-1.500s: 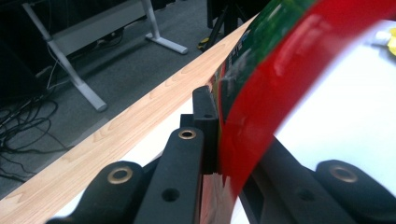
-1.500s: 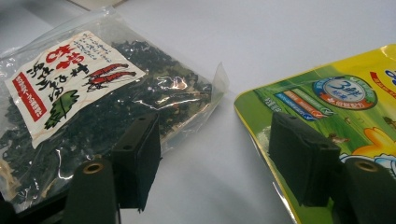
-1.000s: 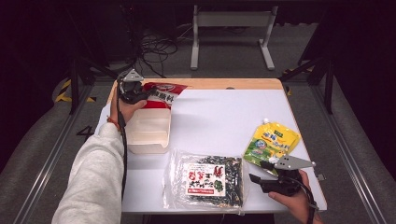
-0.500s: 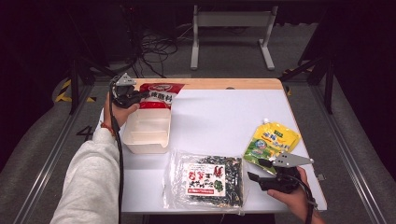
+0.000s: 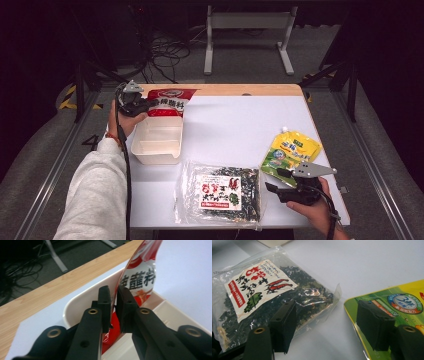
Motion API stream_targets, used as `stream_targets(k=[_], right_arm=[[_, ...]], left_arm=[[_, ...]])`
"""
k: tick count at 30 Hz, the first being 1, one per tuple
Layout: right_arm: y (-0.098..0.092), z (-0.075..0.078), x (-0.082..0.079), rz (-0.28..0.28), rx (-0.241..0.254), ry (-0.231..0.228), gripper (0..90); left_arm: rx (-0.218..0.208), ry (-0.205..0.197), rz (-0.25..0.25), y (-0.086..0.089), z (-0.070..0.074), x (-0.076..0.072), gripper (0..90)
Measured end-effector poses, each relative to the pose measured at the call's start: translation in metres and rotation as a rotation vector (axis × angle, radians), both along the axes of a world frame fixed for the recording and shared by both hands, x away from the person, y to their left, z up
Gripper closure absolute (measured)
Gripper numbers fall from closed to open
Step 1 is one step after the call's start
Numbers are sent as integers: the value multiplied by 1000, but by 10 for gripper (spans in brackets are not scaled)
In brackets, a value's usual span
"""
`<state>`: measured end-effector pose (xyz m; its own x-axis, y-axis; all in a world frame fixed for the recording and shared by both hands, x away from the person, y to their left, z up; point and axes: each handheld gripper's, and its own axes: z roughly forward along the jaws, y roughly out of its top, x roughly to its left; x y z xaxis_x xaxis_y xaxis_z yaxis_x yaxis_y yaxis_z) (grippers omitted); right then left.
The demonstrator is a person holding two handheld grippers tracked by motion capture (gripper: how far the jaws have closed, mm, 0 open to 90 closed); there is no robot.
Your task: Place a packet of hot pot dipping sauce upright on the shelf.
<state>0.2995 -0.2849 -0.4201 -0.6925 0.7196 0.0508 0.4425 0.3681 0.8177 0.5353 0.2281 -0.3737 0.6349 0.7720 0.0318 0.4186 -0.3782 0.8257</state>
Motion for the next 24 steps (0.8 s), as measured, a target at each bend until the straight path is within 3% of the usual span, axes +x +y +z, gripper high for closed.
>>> stream_targets(k=[8,15,19,24], right_arm=[[-3,2,1,-8,-5,-11,333],[-7,5,2,-13,-9,-29,342],[-10,7,4,-21,-11,-40,342],[-13,8,7,-37,-15,-48,345]], left_arm=[[-25,-58,18,9,8,-19,732],[-43,-132,-19,14,22,-58,624],[-52,-157,-49,15,27,-83,573],[-56,-175,-65,11,28,-104,498]])
